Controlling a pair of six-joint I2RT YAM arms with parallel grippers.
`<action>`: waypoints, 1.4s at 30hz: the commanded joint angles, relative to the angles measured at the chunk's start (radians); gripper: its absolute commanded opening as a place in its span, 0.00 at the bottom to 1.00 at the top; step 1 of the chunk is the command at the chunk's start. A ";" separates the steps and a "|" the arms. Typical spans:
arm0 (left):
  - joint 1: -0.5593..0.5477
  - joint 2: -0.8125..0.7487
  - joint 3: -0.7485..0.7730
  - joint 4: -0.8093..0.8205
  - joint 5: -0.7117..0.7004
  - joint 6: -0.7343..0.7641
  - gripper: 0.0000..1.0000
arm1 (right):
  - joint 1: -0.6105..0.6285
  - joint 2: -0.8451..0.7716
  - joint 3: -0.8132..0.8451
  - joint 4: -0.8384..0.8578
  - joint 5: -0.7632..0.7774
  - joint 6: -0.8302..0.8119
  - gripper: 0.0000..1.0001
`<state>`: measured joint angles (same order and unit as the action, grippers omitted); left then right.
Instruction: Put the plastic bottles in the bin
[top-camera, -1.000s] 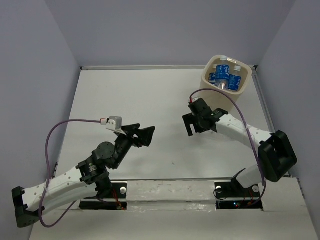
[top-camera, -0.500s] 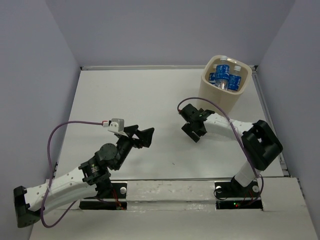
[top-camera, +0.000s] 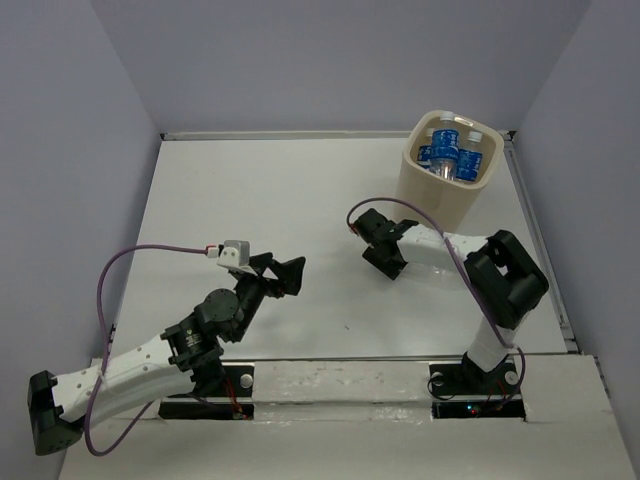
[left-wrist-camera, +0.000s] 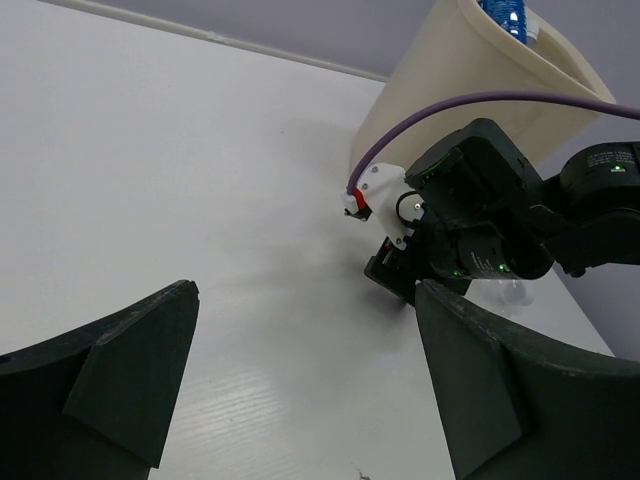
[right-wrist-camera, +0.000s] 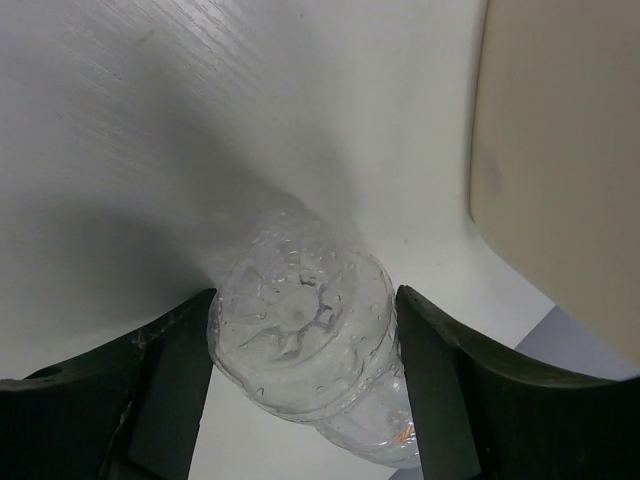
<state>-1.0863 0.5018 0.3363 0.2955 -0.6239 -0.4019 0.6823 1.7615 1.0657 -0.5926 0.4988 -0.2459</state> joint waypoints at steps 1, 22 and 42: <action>-0.001 -0.008 -0.013 0.050 -0.057 0.003 0.99 | 0.017 -0.006 0.025 0.040 -0.078 0.016 0.47; -0.001 0.011 -0.040 0.067 -0.103 -0.020 0.99 | 0.186 -0.502 0.421 0.365 0.009 0.076 0.28; -0.001 0.006 -0.043 0.070 -0.091 -0.023 0.99 | -0.362 -0.413 0.571 0.456 -0.034 0.246 0.23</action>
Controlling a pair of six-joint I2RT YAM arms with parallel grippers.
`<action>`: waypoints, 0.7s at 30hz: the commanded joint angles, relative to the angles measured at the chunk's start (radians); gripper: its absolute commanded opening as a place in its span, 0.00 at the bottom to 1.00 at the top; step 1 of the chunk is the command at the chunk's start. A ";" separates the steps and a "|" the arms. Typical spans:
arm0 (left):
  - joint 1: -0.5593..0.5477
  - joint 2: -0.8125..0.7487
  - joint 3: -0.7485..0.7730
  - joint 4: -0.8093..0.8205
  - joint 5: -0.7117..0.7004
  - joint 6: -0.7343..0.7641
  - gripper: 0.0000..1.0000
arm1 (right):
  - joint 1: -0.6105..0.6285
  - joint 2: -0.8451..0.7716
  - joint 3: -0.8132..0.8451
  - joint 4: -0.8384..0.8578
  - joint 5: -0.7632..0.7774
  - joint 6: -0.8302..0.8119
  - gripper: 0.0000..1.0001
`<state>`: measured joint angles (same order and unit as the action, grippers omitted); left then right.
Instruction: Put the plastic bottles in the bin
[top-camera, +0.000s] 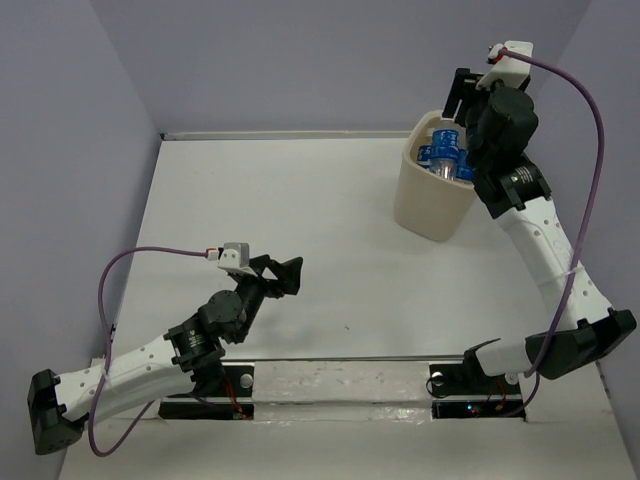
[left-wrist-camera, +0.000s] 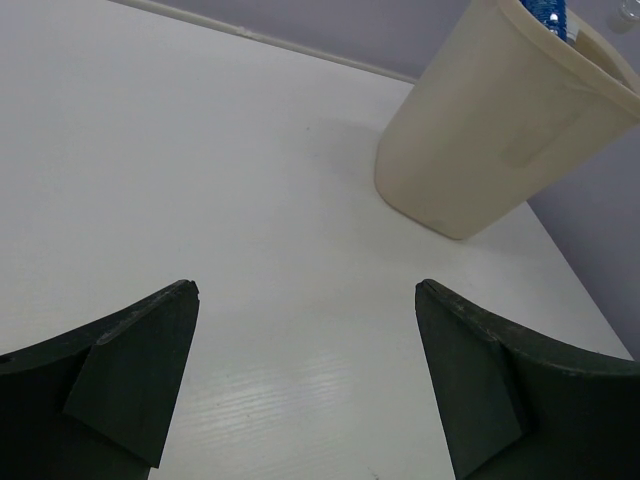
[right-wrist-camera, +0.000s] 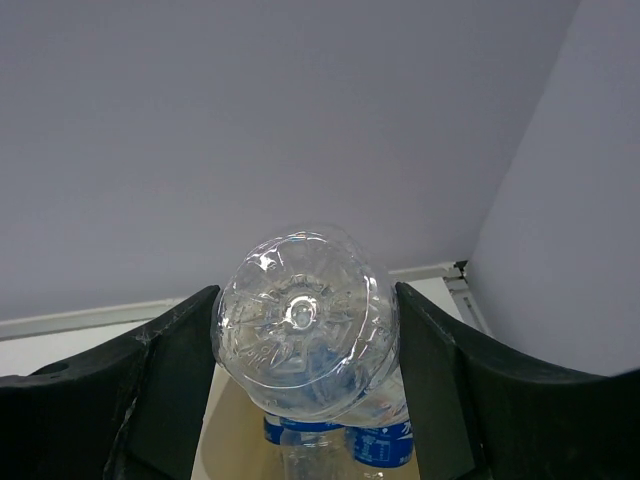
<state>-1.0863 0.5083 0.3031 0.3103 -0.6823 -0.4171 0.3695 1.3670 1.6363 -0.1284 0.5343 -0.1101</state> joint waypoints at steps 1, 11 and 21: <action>-0.001 -0.001 -0.009 0.055 -0.033 -0.006 0.99 | -0.075 -0.019 -0.007 -0.019 -0.074 0.168 0.23; -0.001 0.016 -0.007 0.058 -0.033 -0.008 0.99 | -0.170 -0.019 -0.023 -0.138 -0.157 0.348 0.23; -0.001 0.018 -0.009 0.058 -0.037 -0.011 0.99 | -0.346 0.041 -0.182 -0.177 -0.362 0.478 0.24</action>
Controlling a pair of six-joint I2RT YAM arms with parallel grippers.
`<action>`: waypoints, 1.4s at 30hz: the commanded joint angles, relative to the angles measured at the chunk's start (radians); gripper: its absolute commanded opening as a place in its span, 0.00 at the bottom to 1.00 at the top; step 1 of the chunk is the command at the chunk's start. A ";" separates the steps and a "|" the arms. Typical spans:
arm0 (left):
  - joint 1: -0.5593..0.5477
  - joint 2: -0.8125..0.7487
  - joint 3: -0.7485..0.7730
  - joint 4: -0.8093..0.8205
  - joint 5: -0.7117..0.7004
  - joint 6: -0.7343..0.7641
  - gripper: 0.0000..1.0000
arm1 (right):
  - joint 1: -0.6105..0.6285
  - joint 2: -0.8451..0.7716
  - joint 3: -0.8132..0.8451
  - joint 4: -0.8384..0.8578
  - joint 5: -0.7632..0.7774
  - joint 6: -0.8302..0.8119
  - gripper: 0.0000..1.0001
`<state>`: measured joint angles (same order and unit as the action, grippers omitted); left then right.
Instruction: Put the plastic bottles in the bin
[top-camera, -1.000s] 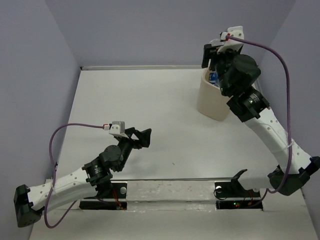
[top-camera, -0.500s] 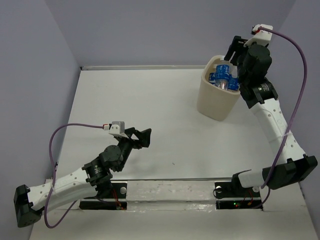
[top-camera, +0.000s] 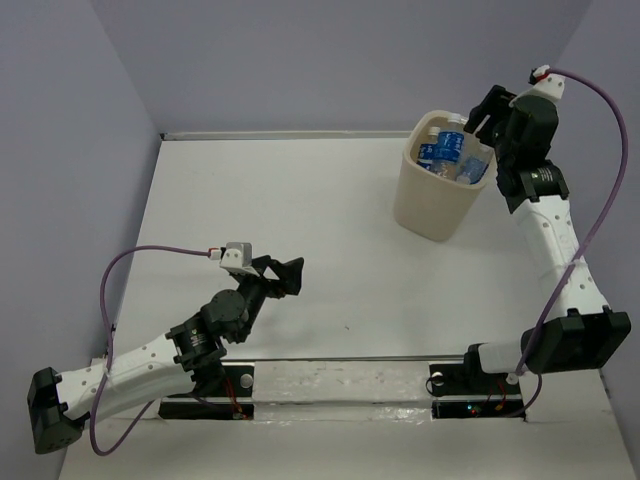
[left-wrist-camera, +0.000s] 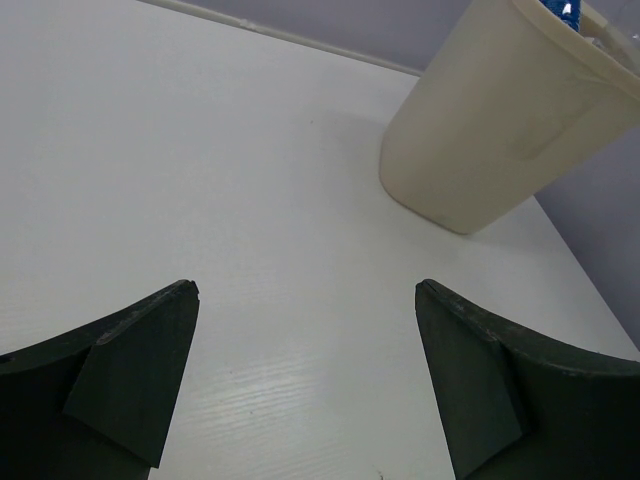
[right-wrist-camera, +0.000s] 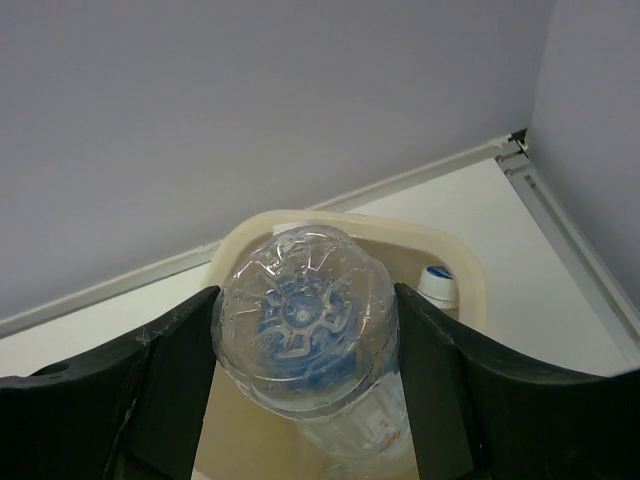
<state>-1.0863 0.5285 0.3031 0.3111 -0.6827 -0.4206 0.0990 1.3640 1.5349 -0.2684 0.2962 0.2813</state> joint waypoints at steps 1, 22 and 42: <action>-0.001 -0.002 -0.009 0.057 -0.037 -0.006 0.99 | -0.088 0.058 -0.088 -0.037 -0.141 0.094 0.24; -0.001 0.030 -0.002 0.066 -0.043 -0.015 0.99 | -0.101 0.098 -0.098 0.063 -0.253 0.038 1.00; -0.001 -0.050 0.186 -0.081 0.041 -0.135 0.99 | -0.091 -0.515 -0.519 0.369 -0.506 0.298 0.92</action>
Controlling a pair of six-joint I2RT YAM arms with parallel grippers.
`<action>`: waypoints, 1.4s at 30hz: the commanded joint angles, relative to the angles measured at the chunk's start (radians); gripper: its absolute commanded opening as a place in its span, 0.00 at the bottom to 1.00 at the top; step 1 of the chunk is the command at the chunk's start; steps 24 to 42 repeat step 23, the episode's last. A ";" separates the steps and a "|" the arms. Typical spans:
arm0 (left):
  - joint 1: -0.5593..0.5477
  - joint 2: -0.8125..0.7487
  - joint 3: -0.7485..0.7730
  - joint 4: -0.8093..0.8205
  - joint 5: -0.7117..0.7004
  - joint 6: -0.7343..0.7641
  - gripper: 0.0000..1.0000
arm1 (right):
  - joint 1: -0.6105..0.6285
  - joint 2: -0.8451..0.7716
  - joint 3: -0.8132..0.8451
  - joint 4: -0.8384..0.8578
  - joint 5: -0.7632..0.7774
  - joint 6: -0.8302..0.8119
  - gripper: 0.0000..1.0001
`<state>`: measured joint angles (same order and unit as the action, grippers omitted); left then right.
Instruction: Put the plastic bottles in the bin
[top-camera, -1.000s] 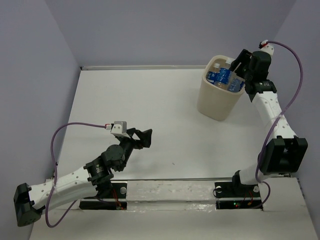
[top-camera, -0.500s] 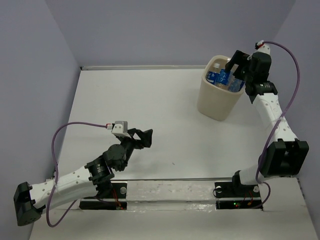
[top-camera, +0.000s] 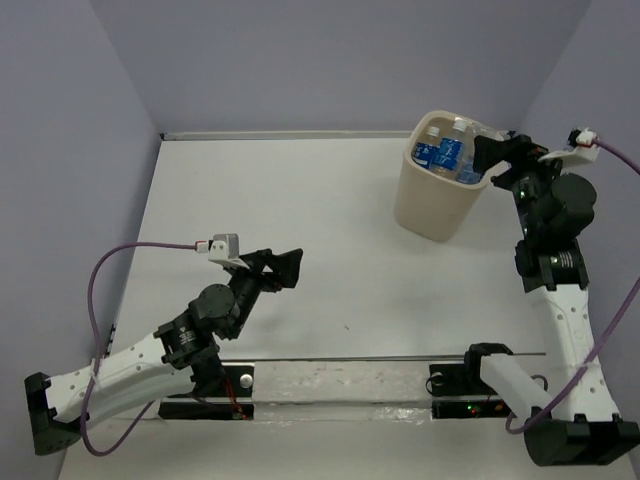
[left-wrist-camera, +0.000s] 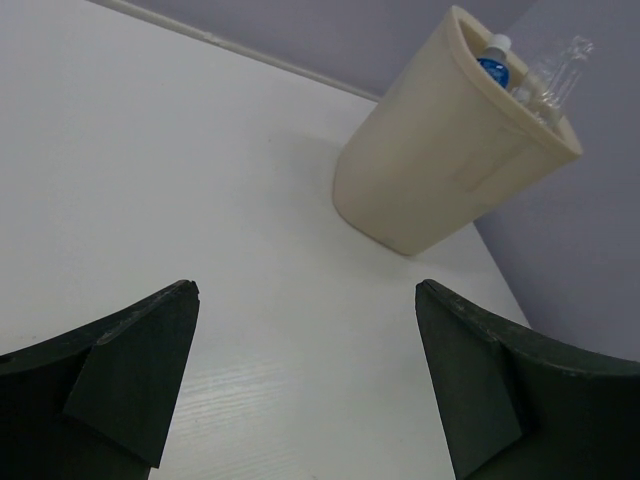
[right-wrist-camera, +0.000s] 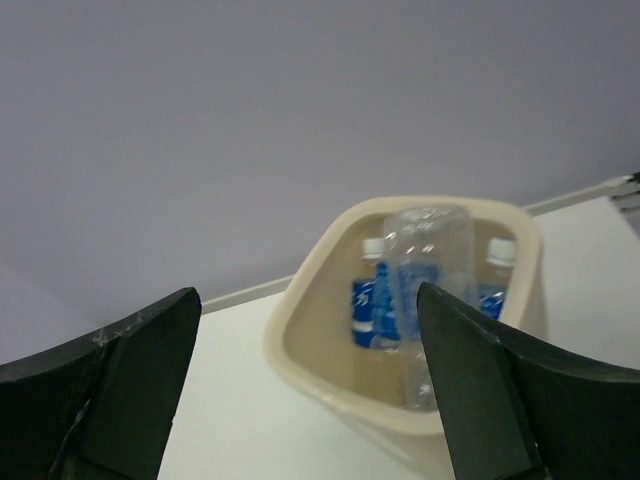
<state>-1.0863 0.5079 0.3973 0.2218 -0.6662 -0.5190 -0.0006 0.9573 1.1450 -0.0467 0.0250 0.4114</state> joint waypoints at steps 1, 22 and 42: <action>-0.001 -0.045 0.109 -0.001 0.051 -0.041 0.99 | 0.008 -0.193 -0.228 0.236 -0.363 0.202 0.78; -0.001 -0.312 0.244 -0.352 0.011 -0.039 0.99 | 0.008 -0.832 -0.683 0.005 -0.700 0.213 1.00; -0.001 -0.304 0.244 -0.355 0.011 -0.044 0.99 | 0.008 -0.821 -0.683 0.005 -0.701 0.210 1.00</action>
